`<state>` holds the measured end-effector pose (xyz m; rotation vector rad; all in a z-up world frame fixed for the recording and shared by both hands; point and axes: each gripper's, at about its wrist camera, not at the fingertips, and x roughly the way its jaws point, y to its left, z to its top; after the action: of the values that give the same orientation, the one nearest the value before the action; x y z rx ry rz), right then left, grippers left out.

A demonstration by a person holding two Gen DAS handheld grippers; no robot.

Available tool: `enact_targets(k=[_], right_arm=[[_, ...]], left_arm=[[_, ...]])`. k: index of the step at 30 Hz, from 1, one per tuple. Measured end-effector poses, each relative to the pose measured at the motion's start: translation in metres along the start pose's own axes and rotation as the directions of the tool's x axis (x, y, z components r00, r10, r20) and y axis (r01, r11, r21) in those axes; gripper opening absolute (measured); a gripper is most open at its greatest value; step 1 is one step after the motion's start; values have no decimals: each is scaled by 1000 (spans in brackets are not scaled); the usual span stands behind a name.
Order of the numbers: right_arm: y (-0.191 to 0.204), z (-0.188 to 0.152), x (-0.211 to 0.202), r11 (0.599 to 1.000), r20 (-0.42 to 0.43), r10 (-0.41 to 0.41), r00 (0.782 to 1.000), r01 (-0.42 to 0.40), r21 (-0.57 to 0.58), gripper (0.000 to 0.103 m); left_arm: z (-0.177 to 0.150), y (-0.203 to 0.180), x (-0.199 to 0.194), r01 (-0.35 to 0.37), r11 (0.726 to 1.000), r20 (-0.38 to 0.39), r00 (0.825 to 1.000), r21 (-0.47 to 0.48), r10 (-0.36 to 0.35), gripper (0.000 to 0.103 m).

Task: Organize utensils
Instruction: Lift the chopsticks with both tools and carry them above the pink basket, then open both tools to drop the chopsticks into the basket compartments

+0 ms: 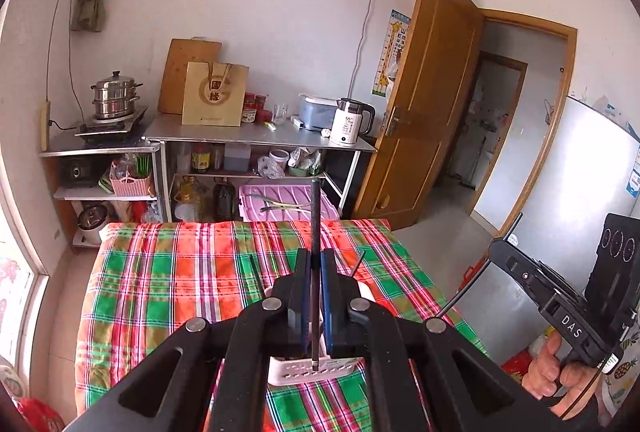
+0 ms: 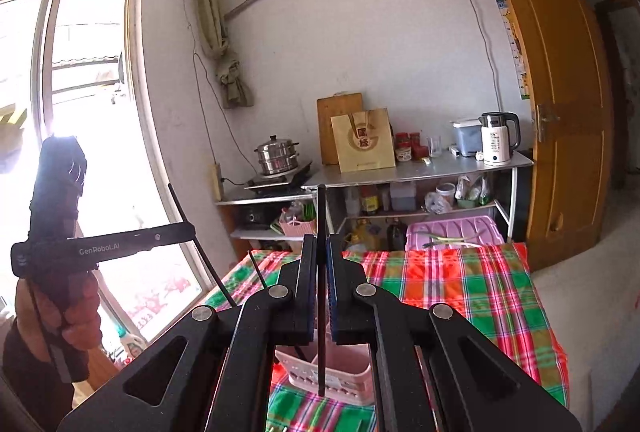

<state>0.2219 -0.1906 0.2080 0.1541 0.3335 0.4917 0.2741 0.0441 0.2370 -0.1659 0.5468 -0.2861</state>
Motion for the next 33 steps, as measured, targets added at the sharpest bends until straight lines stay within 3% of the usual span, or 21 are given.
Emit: enact_targets(k=[5,16,33], right_arm=[[5,2,27,1000,10,20,1000,-20,14,4],[8,-9,64,999,28,31,999,-32,28,4],[-1,-66,101,999,-108,-9,994,14,43,4]], left_arm=[[9,12,18,-11,1000,-1,1000,-9,11,4],[-6,39,49,-8,999,-11,1000,-34,7,4],[-61,60,98,-4,997,-125,992,-75,-5,4]])
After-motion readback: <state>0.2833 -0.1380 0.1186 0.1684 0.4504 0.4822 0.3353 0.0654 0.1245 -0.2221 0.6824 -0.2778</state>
